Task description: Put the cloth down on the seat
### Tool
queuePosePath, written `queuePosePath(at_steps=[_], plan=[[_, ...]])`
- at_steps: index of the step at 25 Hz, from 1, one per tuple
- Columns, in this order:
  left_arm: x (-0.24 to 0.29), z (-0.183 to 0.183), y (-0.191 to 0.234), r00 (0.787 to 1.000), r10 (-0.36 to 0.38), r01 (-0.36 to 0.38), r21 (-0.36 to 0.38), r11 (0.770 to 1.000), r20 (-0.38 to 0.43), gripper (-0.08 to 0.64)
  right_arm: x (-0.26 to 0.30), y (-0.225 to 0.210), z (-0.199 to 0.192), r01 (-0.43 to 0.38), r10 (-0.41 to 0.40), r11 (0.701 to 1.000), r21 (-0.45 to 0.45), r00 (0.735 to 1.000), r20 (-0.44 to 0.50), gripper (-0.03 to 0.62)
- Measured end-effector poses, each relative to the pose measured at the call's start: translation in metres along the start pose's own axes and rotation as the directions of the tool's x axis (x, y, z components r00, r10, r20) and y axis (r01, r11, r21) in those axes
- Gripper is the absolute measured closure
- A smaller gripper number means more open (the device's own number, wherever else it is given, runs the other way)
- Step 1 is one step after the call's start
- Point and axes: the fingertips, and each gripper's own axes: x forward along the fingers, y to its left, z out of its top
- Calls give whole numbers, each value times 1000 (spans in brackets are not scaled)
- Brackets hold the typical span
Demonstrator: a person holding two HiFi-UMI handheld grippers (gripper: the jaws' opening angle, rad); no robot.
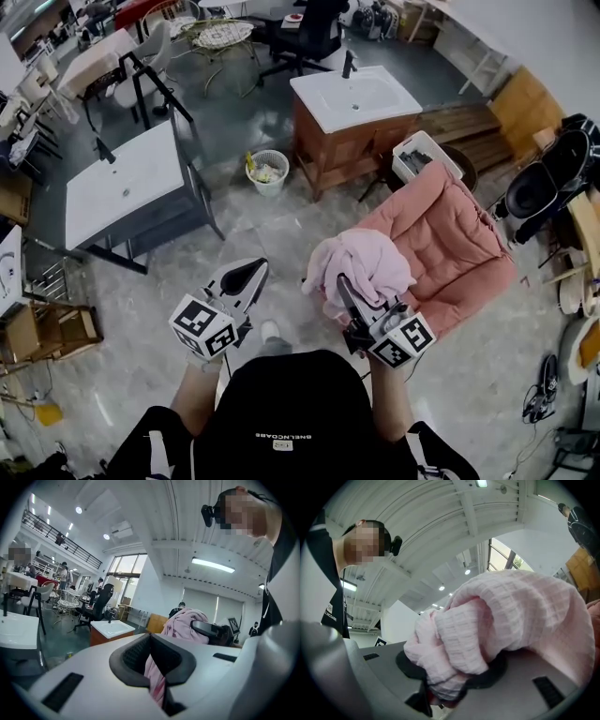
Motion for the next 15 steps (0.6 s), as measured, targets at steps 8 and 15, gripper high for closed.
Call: queuePosePath(at_steps=[8, 15], plan=[[-19, -1, 72, 999, -51, 51, -20, 999, -11, 546, 61, 11, -30, 56, -56, 998, -10, 998, 4, 385], [-28, -2, 112, 995, -95, 94, -35, 995, -23, 546, 94, 18, -42, 96, -95, 995, -33, 995, 8, 385]])
